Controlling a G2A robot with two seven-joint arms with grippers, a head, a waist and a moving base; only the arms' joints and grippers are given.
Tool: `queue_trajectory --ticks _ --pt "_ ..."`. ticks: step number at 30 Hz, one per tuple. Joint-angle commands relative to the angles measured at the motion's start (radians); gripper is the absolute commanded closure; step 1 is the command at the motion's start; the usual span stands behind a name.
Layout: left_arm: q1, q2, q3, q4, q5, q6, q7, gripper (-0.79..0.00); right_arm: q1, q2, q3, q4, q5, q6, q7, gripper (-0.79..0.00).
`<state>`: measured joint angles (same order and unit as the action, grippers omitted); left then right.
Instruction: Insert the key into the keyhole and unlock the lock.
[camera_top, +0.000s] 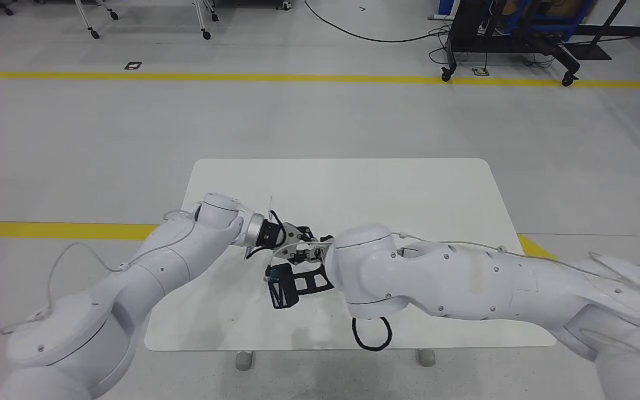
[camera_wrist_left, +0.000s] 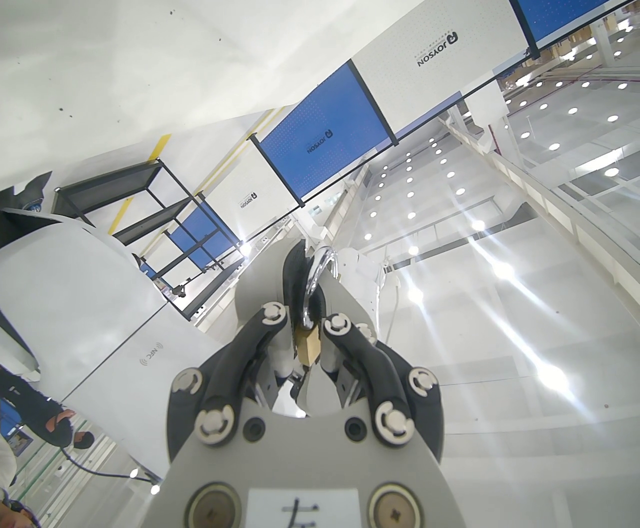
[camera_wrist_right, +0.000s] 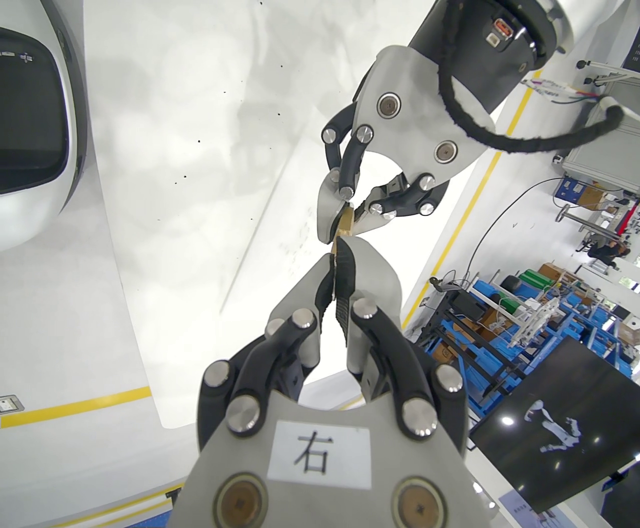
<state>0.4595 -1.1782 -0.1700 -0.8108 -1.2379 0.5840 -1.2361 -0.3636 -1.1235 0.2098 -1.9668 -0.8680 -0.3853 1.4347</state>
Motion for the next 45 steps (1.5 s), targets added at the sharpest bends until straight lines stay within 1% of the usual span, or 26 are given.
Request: queue_trajectory --ticks 1,9,16,17,18,23,26,30,32,34,36,37,38,39,40,45 --pt "0.0 0.0 0.0 0.001 0.0 -0.001 -0.001 0.0 -0.006 0.0 0.004 0.005 0.0 -0.003 -0.003 0.0" --pt "0.0 0.002 0.0 0.002 -0.005 0.001 0.001 0.0 -0.039 0.001 0.038 0.023 -0.012 -0.009 -0.025 0.0" --pt "0.0 0.002 0.0 0.001 -0.005 0.001 0.001 0.0 -0.063 0.007 0.069 0.01 -0.021 -0.017 -0.017 0.0" --pt "0.0 0.003 0.0 0.001 -0.005 0.001 0.001 0.0 -0.066 0.008 0.072 0.007 -0.024 -0.017 -0.017 -0.006" --pt "0.0 0.003 0.0 0.001 -0.005 0.001 0.001 0.0 -0.068 0.008 0.074 0.005 -0.027 -0.017 -0.017 -0.04" --pt "0.0 0.003 0.0 0.001 0.0 0.001 0.001 0.0 -0.076 0.011 0.081 -0.004 -0.035 -0.018 -0.018 -0.031" --pt "0.0 0.003 0.0 0.001 -0.001 -0.001 -0.001 0.0 -0.078 0.013 0.084 -0.008 -0.036 -0.018 -0.018 -0.074" --pt "0.0 0.003 0.0 0.001 0.0 0.0 0.0 0.0 -0.079 0.014 0.088 -0.01 -0.038 -0.018 -0.018 -0.089" --pt "-0.001 0.003 0.0 0.001 0.0 0.0 0.0 0.0 -0.081 0.015 0.092 -0.012 -0.035 -0.019 -0.019 -0.114" --pt "-0.001 0.003 0.0 0.001 0.0 0.0 0.0 0.0 -0.084 0.016 0.099 -0.014 -0.032 -0.022 -0.021 -0.188" --pt "-0.001 0.003 0.0 0.001 0.0 0.0 0.0 0.0 -0.087 0.018 0.103 -0.015 -0.032 -0.022 -0.022 -0.286" --pt "-0.001 0.003 0.0 0.001 0.0 0.0 0.0 0.0 -0.088 0.019 0.106 -0.015 -0.032 -0.021 -0.021 -0.388" --pt "-0.001 0.003 0.0 0.001 0.0 0.0 0.0 0.0 -0.09 0.019 0.109 -0.016 -0.031 -0.022 -0.022 -0.594" --pt "-0.001 0.003 0.0 0.001 0.0 0.0 0.0 0.0 -0.092 0.02 0.112 -0.016 -0.032 -0.022 -0.022 -0.773" --pt "-0.001 0.003 0.0 0.001 0.0 0.0 0.0 0.0 -0.095 0.021 0.116 -0.017 -0.031 -0.022 -0.022 -0.785" --pt "-0.001 0.003 0.0 0.003 -0.001 0.0 0.0 0.0 -0.111 0.027 0.151 -0.023 -0.021 -0.029 -0.035 -0.785"
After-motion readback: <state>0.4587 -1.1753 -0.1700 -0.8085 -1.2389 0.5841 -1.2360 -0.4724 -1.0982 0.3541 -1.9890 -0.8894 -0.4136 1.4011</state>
